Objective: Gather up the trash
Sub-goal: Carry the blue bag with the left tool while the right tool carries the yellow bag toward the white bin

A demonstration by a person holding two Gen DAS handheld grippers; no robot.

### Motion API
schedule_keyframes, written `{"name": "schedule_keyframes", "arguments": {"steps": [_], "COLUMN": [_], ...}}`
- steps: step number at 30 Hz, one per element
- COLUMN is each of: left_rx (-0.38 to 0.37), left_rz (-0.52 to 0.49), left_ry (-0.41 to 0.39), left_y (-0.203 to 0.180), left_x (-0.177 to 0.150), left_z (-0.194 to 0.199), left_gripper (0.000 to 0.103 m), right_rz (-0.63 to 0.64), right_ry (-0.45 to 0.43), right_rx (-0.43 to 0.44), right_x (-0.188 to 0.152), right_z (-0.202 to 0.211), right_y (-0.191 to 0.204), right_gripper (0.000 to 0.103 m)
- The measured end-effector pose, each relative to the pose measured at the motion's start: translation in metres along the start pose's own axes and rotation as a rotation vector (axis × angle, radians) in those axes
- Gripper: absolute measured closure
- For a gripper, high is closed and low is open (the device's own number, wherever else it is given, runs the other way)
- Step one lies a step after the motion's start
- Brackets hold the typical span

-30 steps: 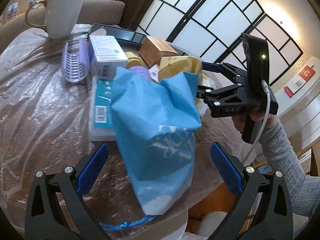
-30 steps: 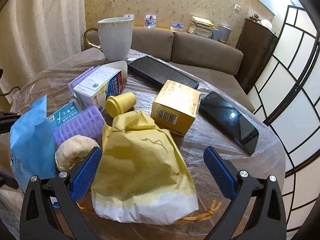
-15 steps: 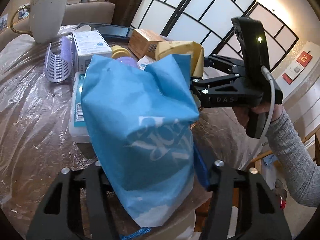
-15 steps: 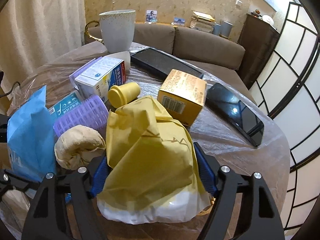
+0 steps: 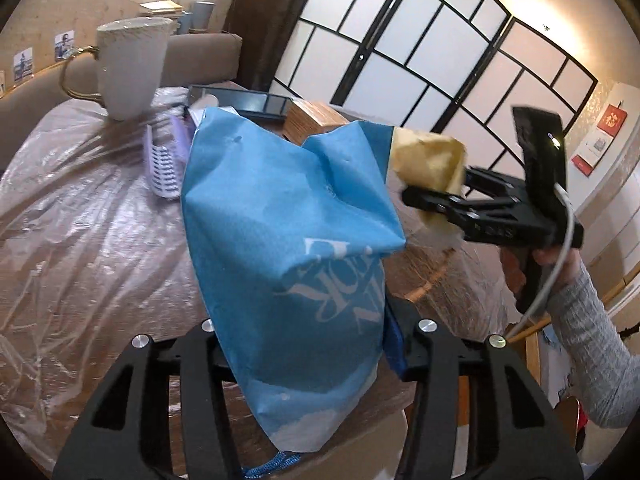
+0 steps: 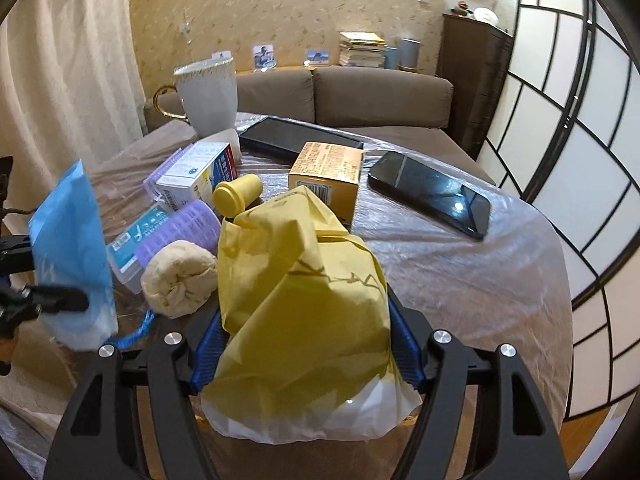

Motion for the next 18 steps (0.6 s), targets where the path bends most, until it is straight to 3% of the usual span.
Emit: {"name": "schedule_keyframes", "arguments": {"steps": [12,18], "left_rx": [0.179,0.229], "left_rz": [0.050,0.083], "left_ry": [-0.031,-0.045], "left_y": [0.012,0.017], "left_x": [-0.010,-0.024], "left_z": [0.026,0.041], "left_gripper": [0.052,0.052], "right_rz": [-0.052,-0.071], "right_ry": [-0.035,-0.019], "right_rx": [0.041,0.067], "right_x": [-0.035,-0.058], "right_z": [0.045,0.052], "right_y": [0.031,0.054], "right_gripper": [0.034,0.034]}}
Point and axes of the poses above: each gripper's, at about its wrist camera, not at the fingertips, and z roughly against the way its jaws point, y to its left, x to its top, the point moved 2 cm from there along -z, roughly the way its jaws point, and after that the axes turned 7 degrees about y, right-handed, at the moved point
